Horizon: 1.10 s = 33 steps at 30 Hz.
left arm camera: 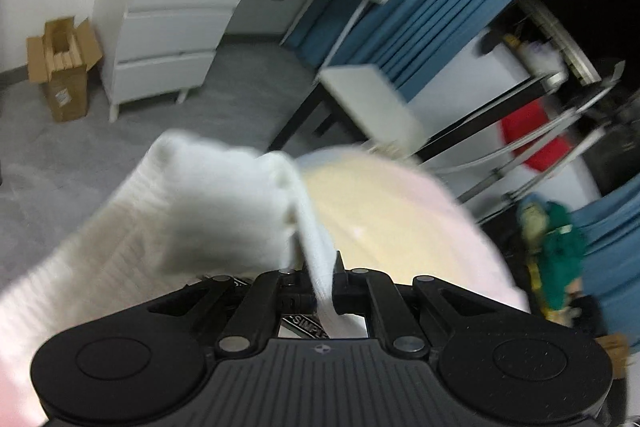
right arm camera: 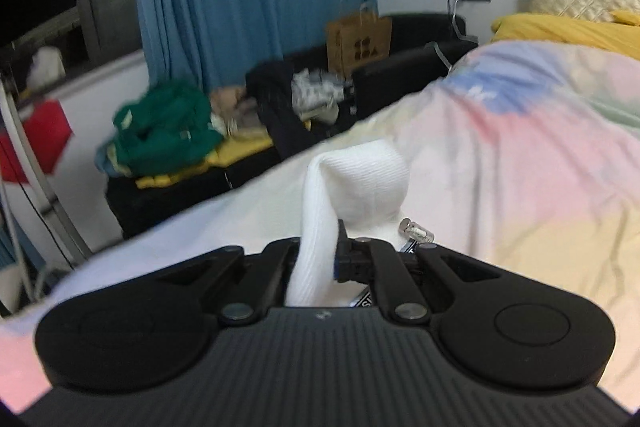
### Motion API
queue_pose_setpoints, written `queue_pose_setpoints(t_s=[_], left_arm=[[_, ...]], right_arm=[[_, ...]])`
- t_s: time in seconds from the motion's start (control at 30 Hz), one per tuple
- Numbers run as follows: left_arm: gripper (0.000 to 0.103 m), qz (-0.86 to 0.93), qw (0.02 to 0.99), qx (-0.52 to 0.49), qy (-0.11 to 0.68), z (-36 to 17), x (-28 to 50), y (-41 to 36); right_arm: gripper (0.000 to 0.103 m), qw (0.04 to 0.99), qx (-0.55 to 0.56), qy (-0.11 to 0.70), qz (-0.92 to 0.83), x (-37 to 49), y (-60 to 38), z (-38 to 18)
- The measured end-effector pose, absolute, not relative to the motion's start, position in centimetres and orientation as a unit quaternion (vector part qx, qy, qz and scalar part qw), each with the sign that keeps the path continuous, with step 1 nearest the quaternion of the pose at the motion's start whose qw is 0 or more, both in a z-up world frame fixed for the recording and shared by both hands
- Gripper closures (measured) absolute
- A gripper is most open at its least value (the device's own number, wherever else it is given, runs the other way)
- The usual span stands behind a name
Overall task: Fold clothes
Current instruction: 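Fold the waistband toward the cuff and open both grippers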
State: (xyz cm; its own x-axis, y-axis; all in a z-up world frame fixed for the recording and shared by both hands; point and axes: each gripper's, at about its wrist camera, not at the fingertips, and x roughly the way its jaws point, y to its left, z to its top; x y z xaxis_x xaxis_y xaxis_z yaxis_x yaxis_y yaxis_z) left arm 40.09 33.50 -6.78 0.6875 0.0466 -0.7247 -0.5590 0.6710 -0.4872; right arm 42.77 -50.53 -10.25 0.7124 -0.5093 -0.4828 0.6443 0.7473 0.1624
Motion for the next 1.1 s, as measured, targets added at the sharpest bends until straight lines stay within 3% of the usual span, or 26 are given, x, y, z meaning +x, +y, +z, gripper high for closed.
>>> queue_pose_setpoints(t_s=[0.13, 0.17, 0.2, 0.23, 0.33, 0.6, 0.83, 1.1], left_arm=[[0.091, 0.173, 0.845, -0.352, 0.364, -9.5, 41.9, 33.4], [0.088, 0.162, 0.852, -0.347, 0.357, -9.2, 41.6, 33.3], [0.077, 0.149, 0.861, -0.340, 0.348, -8.8, 41.2, 33.2], [0.066, 0.136, 0.869, -0.334, 0.340, -8.4, 40.8, 33.0], [0.049, 0.109, 0.892, -0.303, 0.318, -6.8, 38.7, 32.3], [0.024, 0.052, 0.882, -0.387, 0.265, -4.8, 26.5, 29.0], [0.020, 0.058, 0.781, -0.528, 0.329, -8.8, 19.3, 29.2], [0.021, 0.072, 0.734, -0.602, 0.306, -14.1, 21.8, 30.9]], right_arm=[[0.086, 0.902, 0.200, 0.262, -0.279, 44.1, -51.5, -12.5], [0.082, 0.897, 0.220, 0.272, -0.270, 43.9, -52.0, -12.7], [0.077, 0.898, 0.233, 0.267, -0.260, 43.1, -52.0, -12.3], [0.066, 0.899, 0.246, 0.261, -0.251, 42.2, -52.0, -11.9], [0.038, 0.902, 0.280, 0.233, -0.230, 38.5, -51.8, -10.4], [0.037, 0.831, 0.501, 0.176, -0.168, 23.8, -52.0, -11.2], [0.037, 0.765, 0.592, 0.232, -0.107, 18.6, -50.1, -16.2], [0.037, 0.733, 0.625, 0.267, -0.041, 22.3, -46.9, -19.3]])
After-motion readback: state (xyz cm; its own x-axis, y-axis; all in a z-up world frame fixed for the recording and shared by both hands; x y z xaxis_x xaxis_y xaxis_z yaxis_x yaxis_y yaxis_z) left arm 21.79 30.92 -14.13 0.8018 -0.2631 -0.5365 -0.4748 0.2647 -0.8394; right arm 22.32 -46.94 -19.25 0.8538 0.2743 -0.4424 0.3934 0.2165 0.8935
